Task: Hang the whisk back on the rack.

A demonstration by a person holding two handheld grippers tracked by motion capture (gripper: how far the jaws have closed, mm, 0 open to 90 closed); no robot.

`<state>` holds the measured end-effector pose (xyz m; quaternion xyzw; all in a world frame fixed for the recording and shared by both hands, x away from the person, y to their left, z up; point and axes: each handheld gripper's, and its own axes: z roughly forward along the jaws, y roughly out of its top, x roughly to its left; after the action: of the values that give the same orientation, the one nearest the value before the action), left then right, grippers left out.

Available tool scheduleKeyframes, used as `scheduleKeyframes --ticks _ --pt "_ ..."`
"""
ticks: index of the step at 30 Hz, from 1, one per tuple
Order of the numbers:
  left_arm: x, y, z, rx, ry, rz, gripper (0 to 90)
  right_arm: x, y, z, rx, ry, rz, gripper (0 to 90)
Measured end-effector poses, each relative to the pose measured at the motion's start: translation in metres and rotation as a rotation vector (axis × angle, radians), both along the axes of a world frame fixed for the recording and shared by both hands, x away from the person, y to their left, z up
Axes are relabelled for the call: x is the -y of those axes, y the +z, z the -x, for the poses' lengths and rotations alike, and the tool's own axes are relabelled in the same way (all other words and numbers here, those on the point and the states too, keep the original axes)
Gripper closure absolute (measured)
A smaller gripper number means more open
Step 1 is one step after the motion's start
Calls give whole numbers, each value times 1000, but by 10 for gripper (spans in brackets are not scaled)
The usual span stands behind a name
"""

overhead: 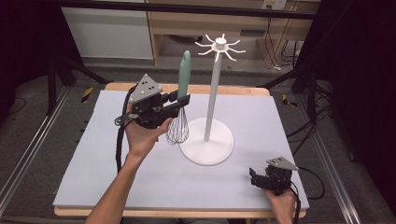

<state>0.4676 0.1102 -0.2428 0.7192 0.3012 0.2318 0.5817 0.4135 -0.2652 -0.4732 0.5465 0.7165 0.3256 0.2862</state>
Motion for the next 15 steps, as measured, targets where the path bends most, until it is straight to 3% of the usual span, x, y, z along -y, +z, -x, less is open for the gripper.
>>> scheduleKeyframes --ticks 15 --pt "15 2 -13 -18 3 -18 688 0 1 0 2 3 -5 92"
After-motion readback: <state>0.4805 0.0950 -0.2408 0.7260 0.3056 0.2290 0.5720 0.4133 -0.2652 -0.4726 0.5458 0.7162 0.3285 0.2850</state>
